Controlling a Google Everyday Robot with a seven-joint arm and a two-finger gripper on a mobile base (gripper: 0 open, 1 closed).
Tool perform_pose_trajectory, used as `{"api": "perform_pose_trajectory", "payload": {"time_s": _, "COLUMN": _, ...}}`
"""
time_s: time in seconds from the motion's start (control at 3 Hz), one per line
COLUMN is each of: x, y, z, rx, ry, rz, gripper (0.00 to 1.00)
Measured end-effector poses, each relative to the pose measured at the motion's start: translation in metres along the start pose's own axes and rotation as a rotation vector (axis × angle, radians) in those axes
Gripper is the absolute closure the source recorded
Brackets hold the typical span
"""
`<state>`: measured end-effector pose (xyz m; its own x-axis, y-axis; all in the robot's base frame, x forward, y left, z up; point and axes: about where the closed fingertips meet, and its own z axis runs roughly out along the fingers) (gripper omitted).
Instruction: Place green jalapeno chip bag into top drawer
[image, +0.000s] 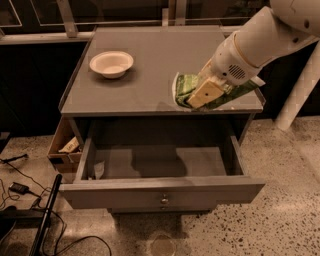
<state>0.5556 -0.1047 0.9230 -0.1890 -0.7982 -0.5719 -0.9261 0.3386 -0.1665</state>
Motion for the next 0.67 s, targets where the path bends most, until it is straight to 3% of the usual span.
{"api": "perform_pose_trajectory", "payload": {"time_s": 0.33, "x": 0.012, "y": 0.038, "z": 0.005, "rx": -0.043, "ry": -0.014, "rz": 0.052, "gripper": 1.00}}
{"api": "perform_pose_trajectory", "payload": {"time_s": 0.67, "x": 0.031, "y": 0.070, "z": 0.035, "rx": -0.076, "ry": -0.045, "rz": 0.114, "gripper": 1.00}}
